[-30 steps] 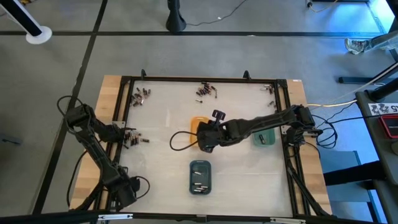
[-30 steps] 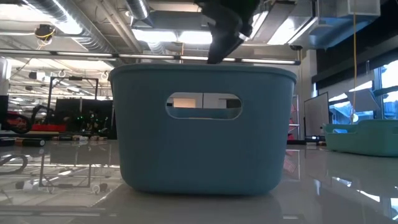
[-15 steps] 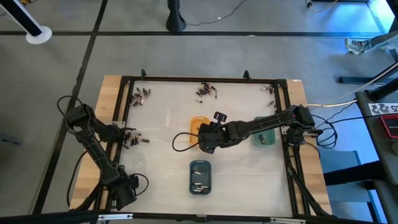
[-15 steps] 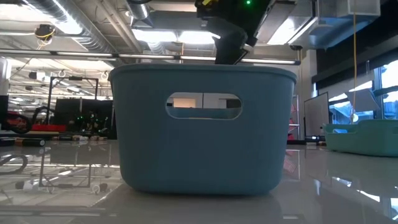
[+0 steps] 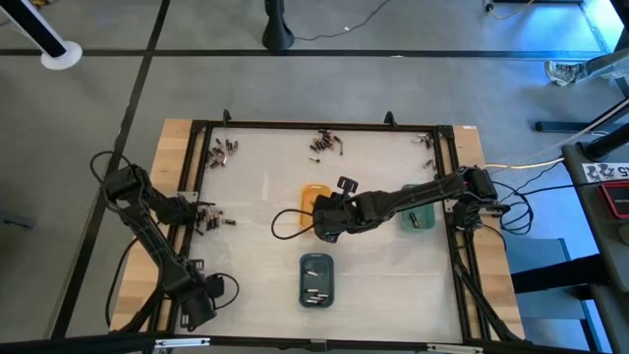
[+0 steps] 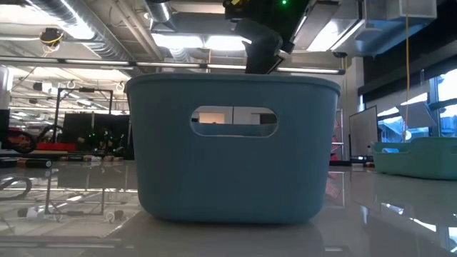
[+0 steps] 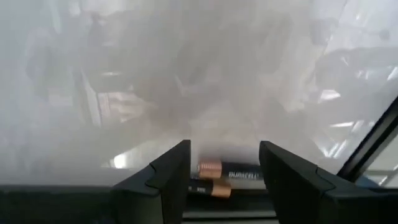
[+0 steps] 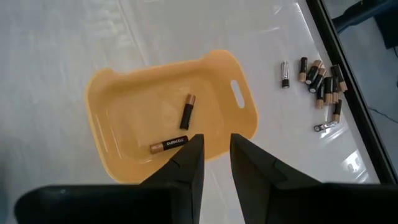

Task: Sort batteries
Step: Put the bottom left duracell AAA battery into the yellow bin

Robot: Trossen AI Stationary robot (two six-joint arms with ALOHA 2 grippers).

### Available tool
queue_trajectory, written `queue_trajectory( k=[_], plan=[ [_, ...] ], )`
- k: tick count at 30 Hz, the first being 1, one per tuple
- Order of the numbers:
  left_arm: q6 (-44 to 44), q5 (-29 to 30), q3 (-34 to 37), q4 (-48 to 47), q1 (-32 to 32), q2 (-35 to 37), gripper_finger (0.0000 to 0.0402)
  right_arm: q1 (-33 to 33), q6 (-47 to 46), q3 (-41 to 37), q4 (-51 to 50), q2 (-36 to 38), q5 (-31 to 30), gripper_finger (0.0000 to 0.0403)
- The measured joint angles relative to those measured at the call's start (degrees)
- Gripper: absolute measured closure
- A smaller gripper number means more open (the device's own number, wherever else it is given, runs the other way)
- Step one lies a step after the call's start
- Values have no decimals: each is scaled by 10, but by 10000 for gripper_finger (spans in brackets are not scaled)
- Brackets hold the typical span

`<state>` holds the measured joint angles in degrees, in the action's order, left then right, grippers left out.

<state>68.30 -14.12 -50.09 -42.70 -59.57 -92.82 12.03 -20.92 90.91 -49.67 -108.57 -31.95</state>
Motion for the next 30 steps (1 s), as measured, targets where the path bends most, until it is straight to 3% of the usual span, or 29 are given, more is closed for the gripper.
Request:
queue_trajectory(
  k=[14, 23, 30],
  plan=[
    [31, 50, 0, -12, -1, 0, 218, 0, 1, 0, 2, 0, 0, 323],
    [18, 56, 0, -13, -1, 0, 124, 0, 2, 0, 2, 1, 2, 323],
    [-22, 11, 0, 24, -11, 0, 115, 0, 2, 0, 2, 1, 11, 323]
  ],
)
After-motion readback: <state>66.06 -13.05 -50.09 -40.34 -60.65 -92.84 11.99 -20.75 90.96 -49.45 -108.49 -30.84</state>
